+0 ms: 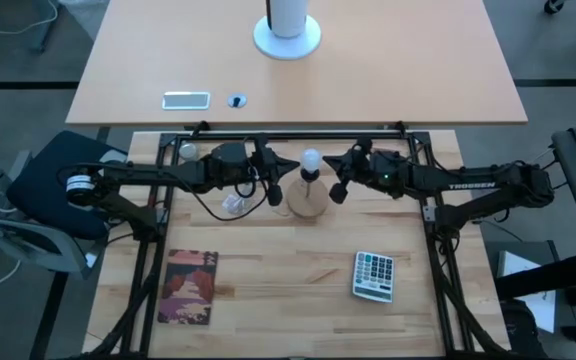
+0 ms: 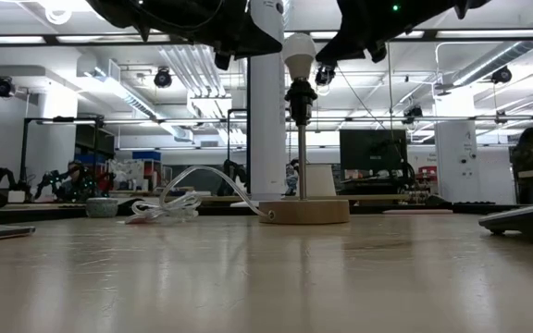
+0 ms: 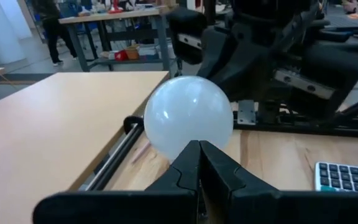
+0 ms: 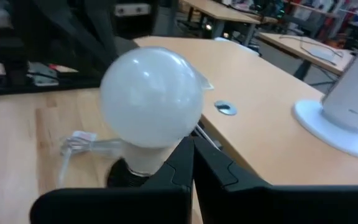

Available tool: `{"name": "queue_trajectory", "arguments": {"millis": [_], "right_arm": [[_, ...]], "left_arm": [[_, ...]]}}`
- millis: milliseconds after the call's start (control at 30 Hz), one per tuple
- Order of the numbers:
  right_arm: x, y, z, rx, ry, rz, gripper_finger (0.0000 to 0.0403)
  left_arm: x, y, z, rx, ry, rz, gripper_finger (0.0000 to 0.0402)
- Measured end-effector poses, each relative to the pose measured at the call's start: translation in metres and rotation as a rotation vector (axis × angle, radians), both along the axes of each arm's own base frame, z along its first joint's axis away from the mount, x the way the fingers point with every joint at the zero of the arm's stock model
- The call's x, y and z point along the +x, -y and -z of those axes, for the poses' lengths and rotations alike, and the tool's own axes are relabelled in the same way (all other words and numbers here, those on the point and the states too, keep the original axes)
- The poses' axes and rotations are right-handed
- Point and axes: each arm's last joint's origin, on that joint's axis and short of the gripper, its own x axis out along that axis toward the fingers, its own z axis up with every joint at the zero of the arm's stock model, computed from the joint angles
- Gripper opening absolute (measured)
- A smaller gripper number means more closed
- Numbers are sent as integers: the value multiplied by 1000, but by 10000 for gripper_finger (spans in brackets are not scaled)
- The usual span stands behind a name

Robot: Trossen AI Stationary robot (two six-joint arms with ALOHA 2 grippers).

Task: Screw lightbulb
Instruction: Insert the lightbulb into the lamp

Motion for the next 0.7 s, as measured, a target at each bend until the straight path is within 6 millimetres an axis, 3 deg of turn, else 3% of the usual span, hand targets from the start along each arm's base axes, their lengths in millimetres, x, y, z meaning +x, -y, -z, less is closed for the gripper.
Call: {"name": "queue_trajectory", "arguments": {"millis": [700], "right_arm": [[2, -13, 1, 33, 2, -69, 0]], "left_arm": [[5, -5, 8, 11, -19, -73, 0]]}}
